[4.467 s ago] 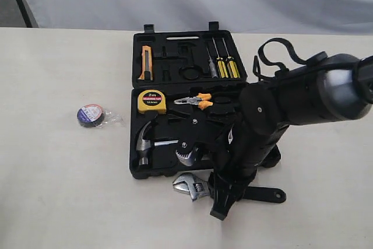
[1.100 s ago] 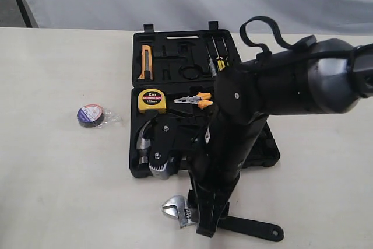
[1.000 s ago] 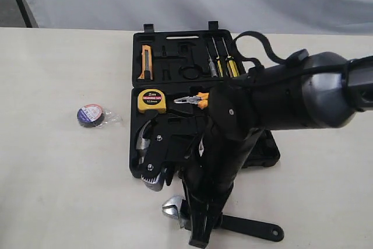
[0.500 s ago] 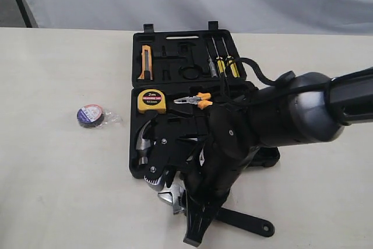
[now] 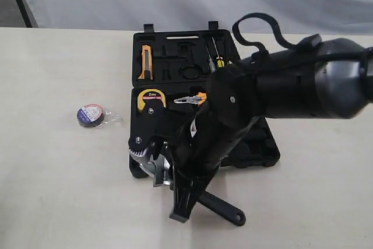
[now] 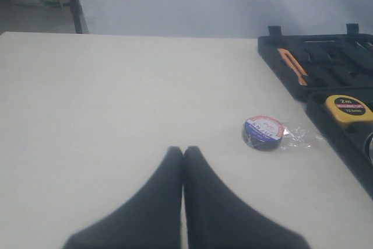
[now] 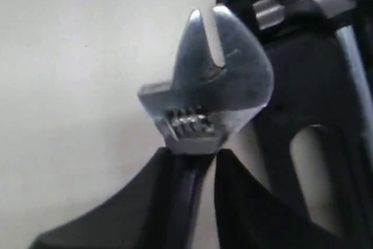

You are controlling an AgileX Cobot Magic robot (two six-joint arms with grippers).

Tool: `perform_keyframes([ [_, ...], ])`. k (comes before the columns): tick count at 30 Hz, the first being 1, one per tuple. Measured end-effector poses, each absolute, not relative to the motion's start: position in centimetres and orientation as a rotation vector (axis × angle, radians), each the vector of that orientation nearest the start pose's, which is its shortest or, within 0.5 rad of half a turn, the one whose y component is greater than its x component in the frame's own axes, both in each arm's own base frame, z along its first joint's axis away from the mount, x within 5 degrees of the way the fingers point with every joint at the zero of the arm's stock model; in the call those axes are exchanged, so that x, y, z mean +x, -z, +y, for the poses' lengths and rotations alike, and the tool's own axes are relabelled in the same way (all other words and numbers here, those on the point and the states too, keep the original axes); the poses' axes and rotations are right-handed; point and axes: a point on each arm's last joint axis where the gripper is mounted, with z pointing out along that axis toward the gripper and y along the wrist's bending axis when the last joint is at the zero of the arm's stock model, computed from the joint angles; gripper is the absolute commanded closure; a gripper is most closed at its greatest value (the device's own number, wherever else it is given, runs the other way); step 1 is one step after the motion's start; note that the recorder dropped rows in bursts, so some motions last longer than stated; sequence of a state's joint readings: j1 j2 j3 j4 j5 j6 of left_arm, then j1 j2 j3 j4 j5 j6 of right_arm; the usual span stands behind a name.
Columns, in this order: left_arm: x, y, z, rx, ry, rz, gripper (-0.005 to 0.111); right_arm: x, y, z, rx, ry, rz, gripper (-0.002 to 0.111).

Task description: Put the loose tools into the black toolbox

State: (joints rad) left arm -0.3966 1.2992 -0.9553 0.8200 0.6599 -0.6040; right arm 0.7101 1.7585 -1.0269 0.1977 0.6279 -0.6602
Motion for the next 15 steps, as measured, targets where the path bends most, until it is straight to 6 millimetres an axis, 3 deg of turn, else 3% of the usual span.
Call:
perform_keyframes([
  [3, 26.4, -30.8, -6.6, 0.323, -0.377, 2.224, 0.105, 26.9, -19.6, 22.3, -1.554, -0.197, 2.29, 0.109],
  [7, 26.4, -30.8, -6.6, 0.323, -0.377, 2.224, 0.105, 30.6, -21.6, 19.2, -1.382, -0.168, 2.343, 0.105],
  [10, 26.4, -30.8, -6.6, 0.323, -0.377, 2.224, 0.105, 30.6, -21.0, 18.6, -1.351, -0.224, 2.43, 0.086],
  [13, 26.4, -30.8, -6.6, 0.323, -0.377, 2.224, 0.105, 29.8, -20.0, 19.6, -1.362, -0.286, 2.46, 0.064],
  [15, 26.4, -30.8, -6.6, 0.323, -0.377, 2.224, 0.105, 28.9, -19.4, 20.5, -1.407, -0.316, 2.477, 0.056],
])
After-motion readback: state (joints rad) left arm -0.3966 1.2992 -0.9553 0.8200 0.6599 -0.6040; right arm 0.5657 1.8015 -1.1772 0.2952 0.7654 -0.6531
